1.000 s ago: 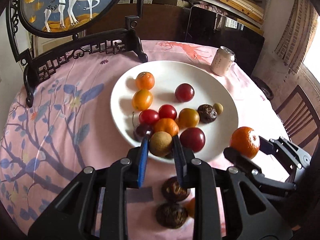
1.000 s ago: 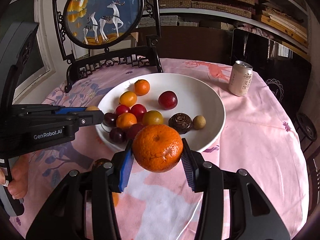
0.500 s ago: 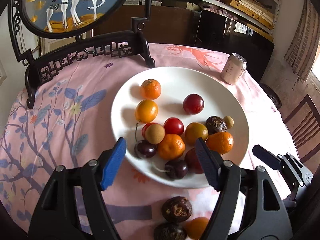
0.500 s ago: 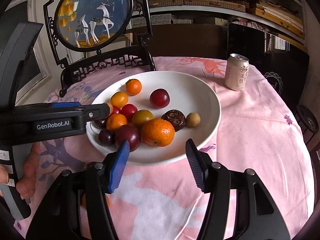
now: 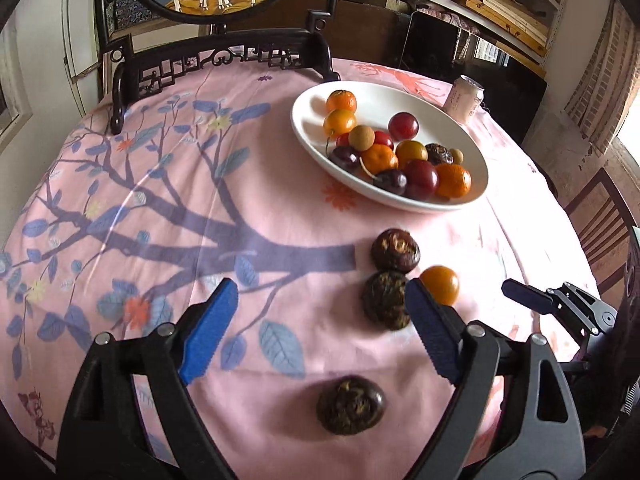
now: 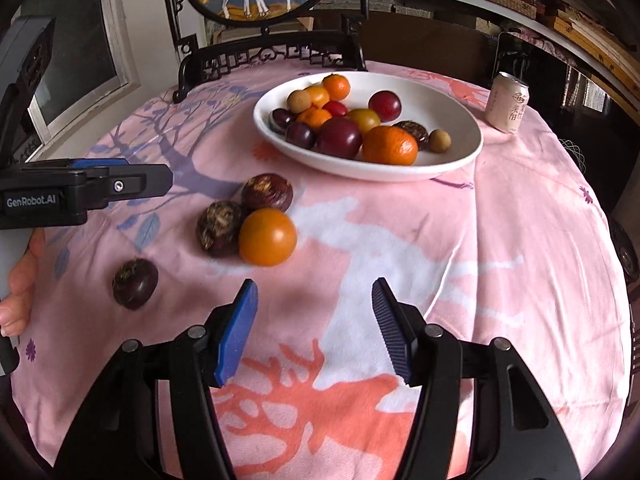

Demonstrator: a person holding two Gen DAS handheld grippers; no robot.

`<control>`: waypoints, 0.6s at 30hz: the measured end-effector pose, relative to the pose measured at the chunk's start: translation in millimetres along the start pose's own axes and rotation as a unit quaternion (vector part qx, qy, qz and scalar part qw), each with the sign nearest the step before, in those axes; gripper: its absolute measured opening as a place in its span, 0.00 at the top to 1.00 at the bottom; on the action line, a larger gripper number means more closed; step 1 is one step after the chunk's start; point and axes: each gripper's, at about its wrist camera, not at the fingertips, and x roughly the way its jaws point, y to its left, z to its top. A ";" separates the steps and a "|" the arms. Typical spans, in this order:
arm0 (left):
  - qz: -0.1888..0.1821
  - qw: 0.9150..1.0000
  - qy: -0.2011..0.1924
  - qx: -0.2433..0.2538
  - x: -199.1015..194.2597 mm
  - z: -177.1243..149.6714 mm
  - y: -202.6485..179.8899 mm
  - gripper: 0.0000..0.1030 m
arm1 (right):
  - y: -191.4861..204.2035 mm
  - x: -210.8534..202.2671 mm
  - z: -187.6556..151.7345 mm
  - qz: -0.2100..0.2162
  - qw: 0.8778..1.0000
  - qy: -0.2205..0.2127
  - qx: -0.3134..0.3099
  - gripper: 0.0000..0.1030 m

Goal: Organize fruits
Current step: 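Grasp an orange tomato with the right tool while the left tool grasps a dark brown fruit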

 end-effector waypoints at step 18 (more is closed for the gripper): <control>-0.030 0.999 0.041 0.006 -11.0 -57.6 7.6 0.14 | 22.2 42.5 30.8 0.013 1.000 0.008 -0.022 0.64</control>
